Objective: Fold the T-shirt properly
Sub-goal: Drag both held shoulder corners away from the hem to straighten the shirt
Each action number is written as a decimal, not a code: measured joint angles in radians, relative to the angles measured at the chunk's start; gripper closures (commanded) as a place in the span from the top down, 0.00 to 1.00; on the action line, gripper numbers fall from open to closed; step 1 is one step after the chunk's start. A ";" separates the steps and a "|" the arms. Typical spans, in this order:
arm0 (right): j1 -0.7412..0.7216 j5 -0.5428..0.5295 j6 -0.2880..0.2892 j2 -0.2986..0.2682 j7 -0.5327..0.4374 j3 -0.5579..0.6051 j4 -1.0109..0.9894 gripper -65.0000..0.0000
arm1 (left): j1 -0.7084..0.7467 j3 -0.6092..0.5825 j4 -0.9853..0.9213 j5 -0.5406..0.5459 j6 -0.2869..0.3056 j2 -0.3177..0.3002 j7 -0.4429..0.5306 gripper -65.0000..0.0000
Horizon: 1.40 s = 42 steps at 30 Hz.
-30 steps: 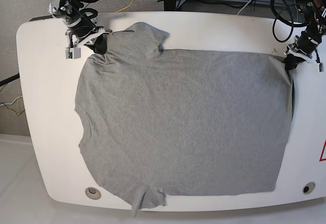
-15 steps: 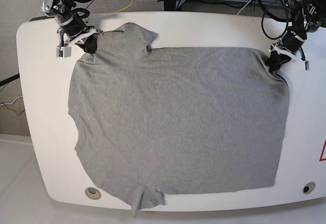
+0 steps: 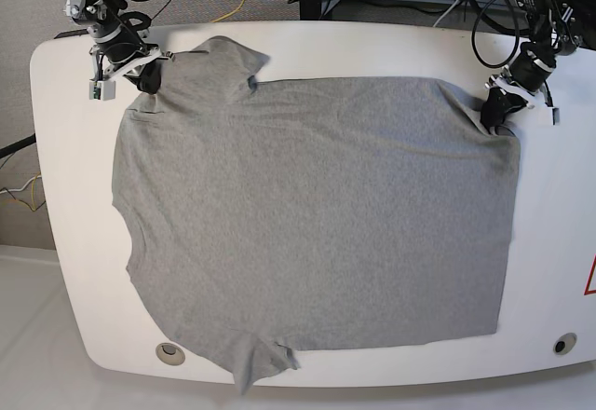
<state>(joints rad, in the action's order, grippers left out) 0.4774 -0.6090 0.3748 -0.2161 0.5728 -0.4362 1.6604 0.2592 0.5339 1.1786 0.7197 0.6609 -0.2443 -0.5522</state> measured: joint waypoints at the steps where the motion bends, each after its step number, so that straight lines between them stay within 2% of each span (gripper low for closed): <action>1: 0.000 0.000 0.000 0.000 0.000 0.000 0.000 0.00 | 0.006 0.000 0.000 0.000 0.003 0.000 0.002 0.04; 15: 0.031 -0.008 0.001 0.000 -0.015 0.000 0.000 0.00 | 0.080 0.031 0.003 0.044 0.039 -0.026 0.005 0.04; 24: 0.044 -0.016 0.003 0.000 -0.023 0.002 0.001 0.00 | 0.124 0.068 0.003 0.056 0.043 -0.050 0.000 0.04; 42: 0.091 -0.024 0.011 0.000 -0.046 0.004 0.008 0.00 | 0.173 0.075 0.005 0.059 0.041 -0.055 0.040 0.04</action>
<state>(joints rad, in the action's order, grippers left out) 0.5686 -0.6331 0.3859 -0.2157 0.5270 -0.4320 1.6688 0.4324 0.6090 1.1835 0.7788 0.7021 -0.2989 -0.5125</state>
